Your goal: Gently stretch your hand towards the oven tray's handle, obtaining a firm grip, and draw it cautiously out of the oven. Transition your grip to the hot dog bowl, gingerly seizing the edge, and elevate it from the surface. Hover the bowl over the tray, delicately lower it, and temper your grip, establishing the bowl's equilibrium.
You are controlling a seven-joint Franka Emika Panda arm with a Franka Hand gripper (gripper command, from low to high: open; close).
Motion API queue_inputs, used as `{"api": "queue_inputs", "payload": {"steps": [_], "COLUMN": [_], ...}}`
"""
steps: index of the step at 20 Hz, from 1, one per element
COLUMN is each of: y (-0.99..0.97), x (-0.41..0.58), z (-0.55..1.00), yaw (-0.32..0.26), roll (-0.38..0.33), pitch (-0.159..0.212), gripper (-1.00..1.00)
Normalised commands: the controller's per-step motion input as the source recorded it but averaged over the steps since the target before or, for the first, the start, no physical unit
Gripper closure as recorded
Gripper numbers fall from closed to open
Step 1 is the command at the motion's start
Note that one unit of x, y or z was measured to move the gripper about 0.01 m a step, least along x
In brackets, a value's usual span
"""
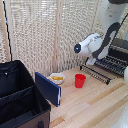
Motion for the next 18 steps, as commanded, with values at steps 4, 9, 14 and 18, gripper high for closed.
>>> {"api": "queue_inputs", "payload": {"steps": [4, 9, 14, 18], "y": [-0.53, -0.46, -0.37, -0.26], "x": [0.000, 0.024, 0.059, 0.020], "z": [-0.05, -0.03, 0.00, 0.00], "yaw": [0.000, 0.000, 0.000, 0.000], "roll": [0.110, 0.202, 0.187, 0.125], "pitch": [0.025, 0.073, 0.074, 0.040], "gripper": [-1.00, 1.00, 1.00, 1.00]}}
